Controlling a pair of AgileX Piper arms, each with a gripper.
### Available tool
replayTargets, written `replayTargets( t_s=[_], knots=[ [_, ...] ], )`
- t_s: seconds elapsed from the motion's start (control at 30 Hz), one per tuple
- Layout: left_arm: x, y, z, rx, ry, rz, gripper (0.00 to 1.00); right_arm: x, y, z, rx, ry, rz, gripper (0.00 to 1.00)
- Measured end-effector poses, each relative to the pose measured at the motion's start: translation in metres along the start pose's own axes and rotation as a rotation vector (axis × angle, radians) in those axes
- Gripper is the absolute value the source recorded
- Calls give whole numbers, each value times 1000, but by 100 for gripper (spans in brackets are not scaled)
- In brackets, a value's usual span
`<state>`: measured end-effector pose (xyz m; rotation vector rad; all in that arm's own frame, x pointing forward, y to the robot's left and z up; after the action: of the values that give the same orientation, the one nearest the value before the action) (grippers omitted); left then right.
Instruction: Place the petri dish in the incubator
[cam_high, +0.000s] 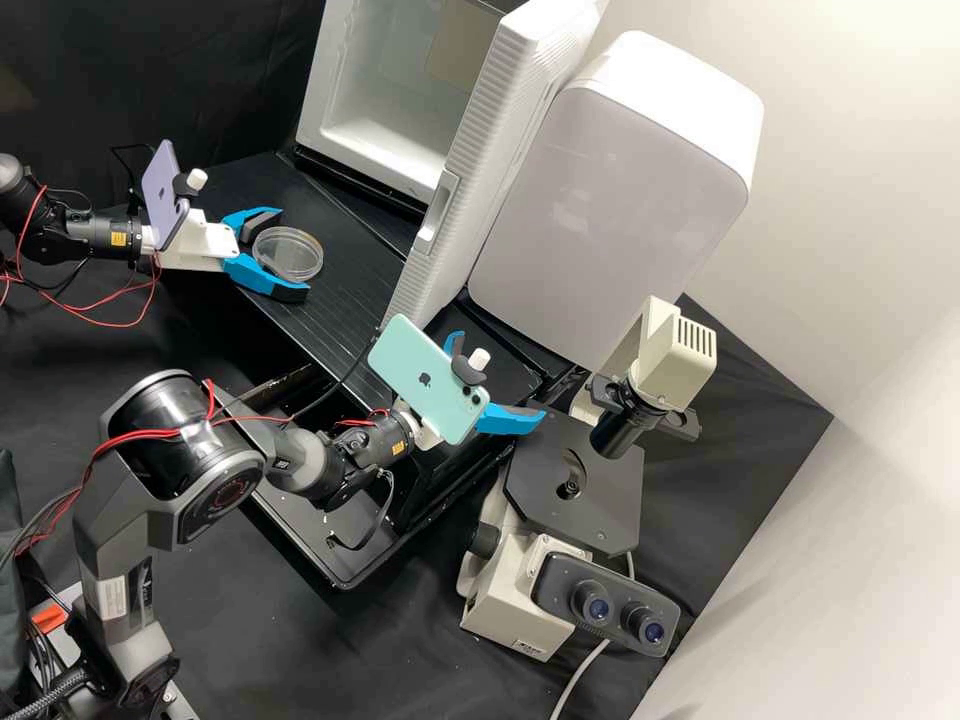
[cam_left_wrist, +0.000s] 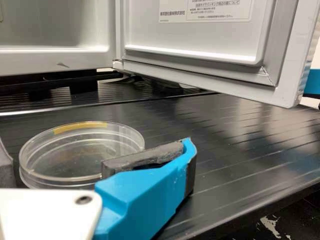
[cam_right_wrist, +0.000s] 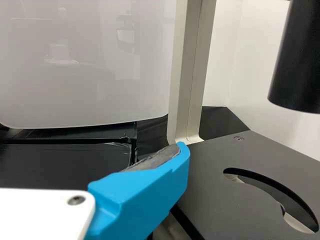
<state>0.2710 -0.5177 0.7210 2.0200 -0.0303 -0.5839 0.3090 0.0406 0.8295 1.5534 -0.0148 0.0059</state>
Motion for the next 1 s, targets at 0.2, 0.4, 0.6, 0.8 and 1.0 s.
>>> replayTargets(
  t_s=[0.2, 0.4, 0.6, 0.8, 1.0],
  knots=[
    [0, 0, 0, 0, 0, 0, 0, 0, 0, 0, 0, 0, 0, 100],
    [0, 0, 0, -2, 3, 1, 0, 0, 0, 0, 0, 0, 0, 100],
    [0, -1, -1, -4, 16, 2, 0, 0, 0, 0, 0, 0, 0, 100],
    [0, -1, -2, 2, 17, 2, 0, 0, 0, 0, 0, 0, 0, 100],
    [0, -1, -2, 2, 17, 2, 0, 0, 0, 0, 0, 0, 0, 100]
  ],
)
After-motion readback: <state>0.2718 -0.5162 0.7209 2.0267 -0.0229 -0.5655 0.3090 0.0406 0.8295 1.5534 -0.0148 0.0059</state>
